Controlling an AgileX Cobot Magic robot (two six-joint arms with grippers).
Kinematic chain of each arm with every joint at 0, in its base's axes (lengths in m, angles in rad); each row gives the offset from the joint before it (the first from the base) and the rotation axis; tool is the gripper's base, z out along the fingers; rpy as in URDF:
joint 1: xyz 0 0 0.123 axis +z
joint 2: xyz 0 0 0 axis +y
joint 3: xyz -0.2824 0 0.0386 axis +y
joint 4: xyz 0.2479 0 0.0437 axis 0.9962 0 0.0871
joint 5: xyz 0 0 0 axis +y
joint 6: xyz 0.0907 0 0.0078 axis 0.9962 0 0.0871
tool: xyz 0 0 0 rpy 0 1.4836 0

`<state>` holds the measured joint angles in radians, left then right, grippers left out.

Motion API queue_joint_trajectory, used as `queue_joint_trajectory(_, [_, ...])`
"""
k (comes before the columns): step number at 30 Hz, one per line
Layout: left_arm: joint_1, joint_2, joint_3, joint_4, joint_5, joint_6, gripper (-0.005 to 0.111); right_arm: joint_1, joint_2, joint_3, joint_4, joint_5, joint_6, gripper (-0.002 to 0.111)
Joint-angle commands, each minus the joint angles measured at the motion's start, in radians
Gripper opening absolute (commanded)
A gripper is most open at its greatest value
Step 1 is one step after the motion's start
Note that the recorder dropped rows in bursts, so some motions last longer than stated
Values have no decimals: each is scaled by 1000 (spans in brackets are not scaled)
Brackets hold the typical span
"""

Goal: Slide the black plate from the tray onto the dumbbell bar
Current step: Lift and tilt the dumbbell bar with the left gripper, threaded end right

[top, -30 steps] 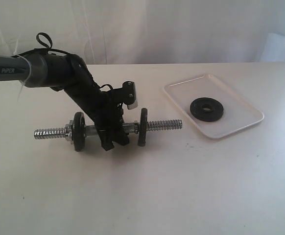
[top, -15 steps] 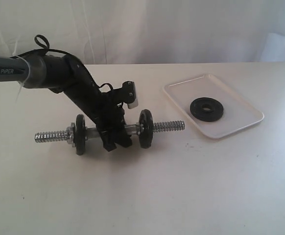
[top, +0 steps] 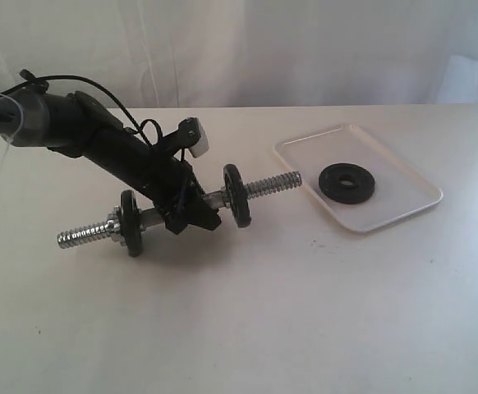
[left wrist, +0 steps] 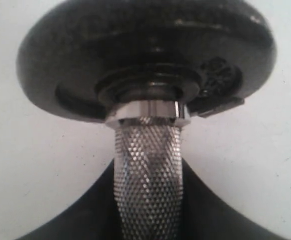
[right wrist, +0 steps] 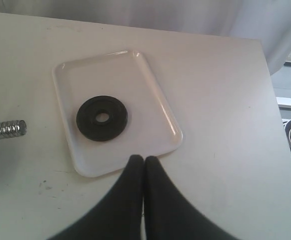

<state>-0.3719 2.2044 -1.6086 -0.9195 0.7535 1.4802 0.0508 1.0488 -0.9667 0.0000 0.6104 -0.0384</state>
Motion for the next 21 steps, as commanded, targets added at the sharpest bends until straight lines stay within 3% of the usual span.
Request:
queue_joint_trajectory(1, [9, -32, -9, -169, 86, 38, 0, 1, 2, 2, 0, -14, -9, 0])
queue_joint_trajectory(21, [41, -33, -9, -320, 183, 130, 0, 1, 62, 2, 0, -4, -22, 0])
